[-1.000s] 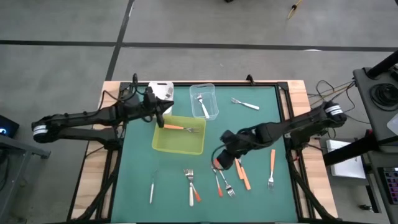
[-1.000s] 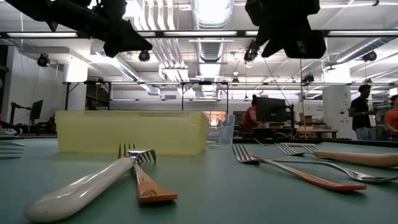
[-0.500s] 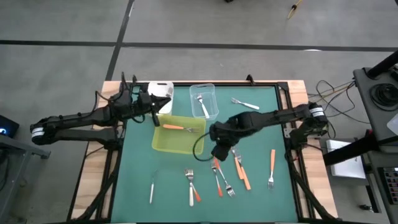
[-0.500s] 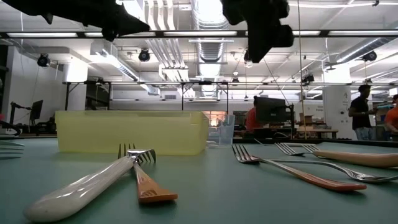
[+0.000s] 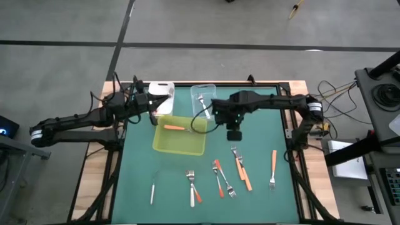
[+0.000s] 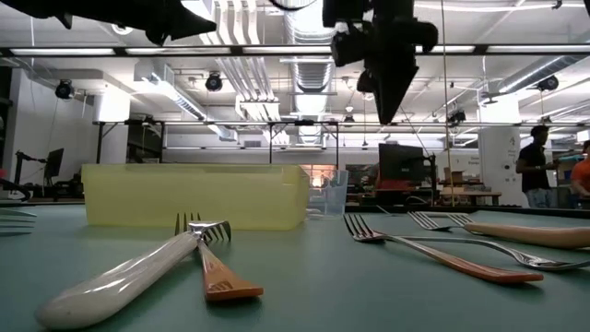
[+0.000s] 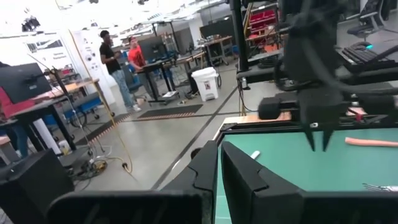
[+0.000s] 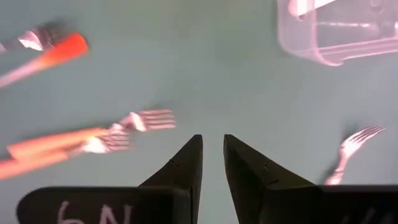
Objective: Sort silverware by color (type)
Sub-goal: Put the white fork into the transparent bin
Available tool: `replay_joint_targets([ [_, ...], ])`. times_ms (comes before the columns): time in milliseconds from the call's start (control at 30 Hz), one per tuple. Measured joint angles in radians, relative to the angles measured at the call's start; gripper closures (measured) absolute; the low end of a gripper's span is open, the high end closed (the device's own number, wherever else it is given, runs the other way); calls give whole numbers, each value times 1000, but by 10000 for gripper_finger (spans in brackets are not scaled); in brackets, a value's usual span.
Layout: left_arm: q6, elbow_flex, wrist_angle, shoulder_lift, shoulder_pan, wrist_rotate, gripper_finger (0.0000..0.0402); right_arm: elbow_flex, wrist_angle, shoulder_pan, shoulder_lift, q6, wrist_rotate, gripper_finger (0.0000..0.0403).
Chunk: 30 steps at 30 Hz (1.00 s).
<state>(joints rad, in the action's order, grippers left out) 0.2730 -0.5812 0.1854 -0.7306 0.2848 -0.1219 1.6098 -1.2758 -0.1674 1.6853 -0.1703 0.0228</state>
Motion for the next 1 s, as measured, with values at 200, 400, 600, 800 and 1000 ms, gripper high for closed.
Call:
replay_joint_targets([
  [200, 7, -5, 0, -2, 0, 0, 398, -4, 13, -178, 0, -140, -74, 347],
  [400, 29, -5, -31, 5, 0, 0, 398, -17, 11, -376, 0, -223, -78, 353],
  [600, 25, -5, -37, 39, 0, 0, 398, -55, 56, -527, -10, -223, -71, 389],
  [800, 25, 7, -50, 69, 0, 0, 398, -168, 180, -587, -10, -288, -39, 394],
  [1000, 29, 7, -91, 103, 1, -2, 398, -311, 318, -616, -10, -327, 14, 394],
])
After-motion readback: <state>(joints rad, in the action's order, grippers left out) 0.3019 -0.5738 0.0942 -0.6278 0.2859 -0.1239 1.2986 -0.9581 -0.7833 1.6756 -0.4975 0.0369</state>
